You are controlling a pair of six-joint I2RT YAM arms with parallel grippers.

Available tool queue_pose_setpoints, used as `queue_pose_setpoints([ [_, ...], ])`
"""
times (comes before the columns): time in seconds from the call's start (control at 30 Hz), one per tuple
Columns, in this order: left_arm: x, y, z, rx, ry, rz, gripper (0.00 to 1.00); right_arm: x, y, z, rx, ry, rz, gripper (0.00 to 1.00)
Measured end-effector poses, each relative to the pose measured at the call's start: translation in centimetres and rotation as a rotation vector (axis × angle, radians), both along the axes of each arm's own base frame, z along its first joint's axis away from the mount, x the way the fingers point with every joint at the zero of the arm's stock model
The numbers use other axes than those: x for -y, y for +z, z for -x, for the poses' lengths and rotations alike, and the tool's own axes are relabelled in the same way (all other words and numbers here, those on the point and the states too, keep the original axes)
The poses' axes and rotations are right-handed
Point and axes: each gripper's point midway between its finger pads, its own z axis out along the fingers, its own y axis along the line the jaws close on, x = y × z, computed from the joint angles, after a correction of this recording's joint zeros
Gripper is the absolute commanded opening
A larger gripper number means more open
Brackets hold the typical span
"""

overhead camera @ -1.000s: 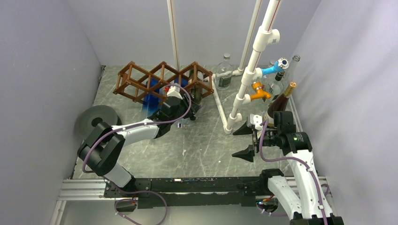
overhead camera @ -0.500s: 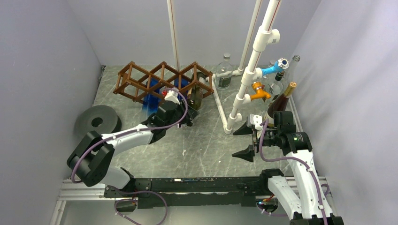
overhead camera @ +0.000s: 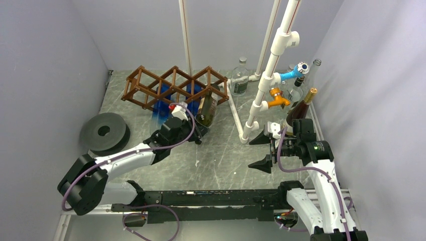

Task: Take the wine bottle off the wine rack
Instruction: Pick up the wine bottle from the wine rack.

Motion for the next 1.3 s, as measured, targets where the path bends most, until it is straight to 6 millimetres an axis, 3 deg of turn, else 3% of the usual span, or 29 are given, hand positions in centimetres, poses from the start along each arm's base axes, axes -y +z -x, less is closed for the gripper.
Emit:
queue_pose_setpoints([
  [0.8, -2.2, 0.7, 5.9, -0.001, -0.075, 0.011, 0.00, 0.0, -0.1, -0.1, 0.039, 0.014, 0.007, 0.99],
  [1.13, -1.8, 3.1, 8.5, 0.050, -0.154, 0.067, 0.00, 0.1, -0.5, -0.1, 0.046, 0.026, 0.014, 0.99],
  [1.3, -2.1, 3.0, 9.7, 0.050, -0.174, 0.069, 0.00, 0.1, -0.7, -0.1, 0.047, 0.031, 0.017, 0.99],
])
